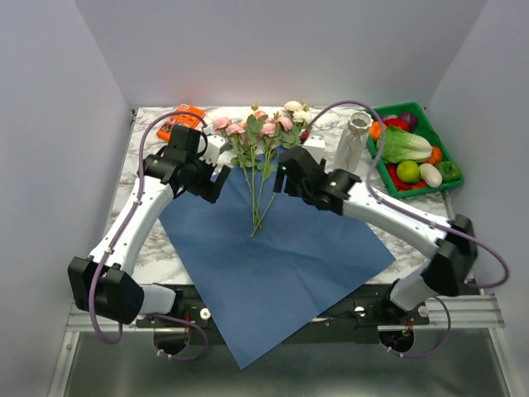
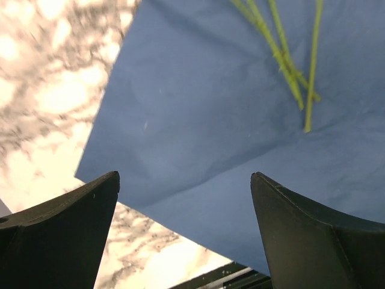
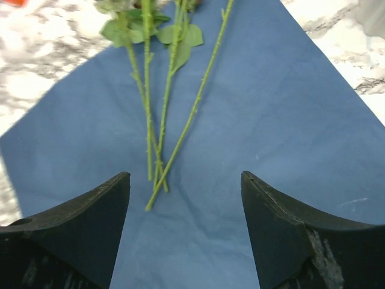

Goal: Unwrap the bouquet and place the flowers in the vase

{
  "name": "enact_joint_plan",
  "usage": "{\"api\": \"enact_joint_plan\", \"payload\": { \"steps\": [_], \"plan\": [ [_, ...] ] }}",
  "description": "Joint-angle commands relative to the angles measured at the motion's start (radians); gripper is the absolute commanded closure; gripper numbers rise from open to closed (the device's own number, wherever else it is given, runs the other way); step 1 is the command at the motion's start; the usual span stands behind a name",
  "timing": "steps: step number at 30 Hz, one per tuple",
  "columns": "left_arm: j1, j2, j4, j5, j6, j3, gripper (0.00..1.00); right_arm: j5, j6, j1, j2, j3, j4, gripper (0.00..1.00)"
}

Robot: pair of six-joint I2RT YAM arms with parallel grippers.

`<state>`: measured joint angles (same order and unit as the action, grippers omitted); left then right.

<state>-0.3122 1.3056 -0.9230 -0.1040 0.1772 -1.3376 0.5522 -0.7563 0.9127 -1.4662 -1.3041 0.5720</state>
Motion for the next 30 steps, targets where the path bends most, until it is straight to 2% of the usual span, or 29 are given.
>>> {"api": "enact_joint_plan", "payload": {
  "steps": [1,7,17,25,30],
  "plan": [
    [0.038,-0.012,0.096,0.010,0.027,0.098,0.01,-0.055,0.049,-0.069,-0.227,-0.162,0.054,0.21],
    [0.062,-0.061,0.142,-0.026,0.073,0.215,0.01,-0.057,0.061,-0.162,-0.484,-0.357,0.063,0.28],
    [0.070,-0.068,0.147,-0.003,0.128,0.307,0.01,-0.078,0.068,-0.221,-0.747,-0.584,0.118,0.34],
    [0.070,-0.100,0.115,0.003,0.151,0.308,0.01,-0.121,0.046,-0.230,-0.841,-0.664,0.172,0.41],
    [0.071,-0.109,0.110,0.026,0.156,0.310,0.01,-0.132,0.014,-0.230,-0.842,-0.623,0.190,0.41]
  ]
}}
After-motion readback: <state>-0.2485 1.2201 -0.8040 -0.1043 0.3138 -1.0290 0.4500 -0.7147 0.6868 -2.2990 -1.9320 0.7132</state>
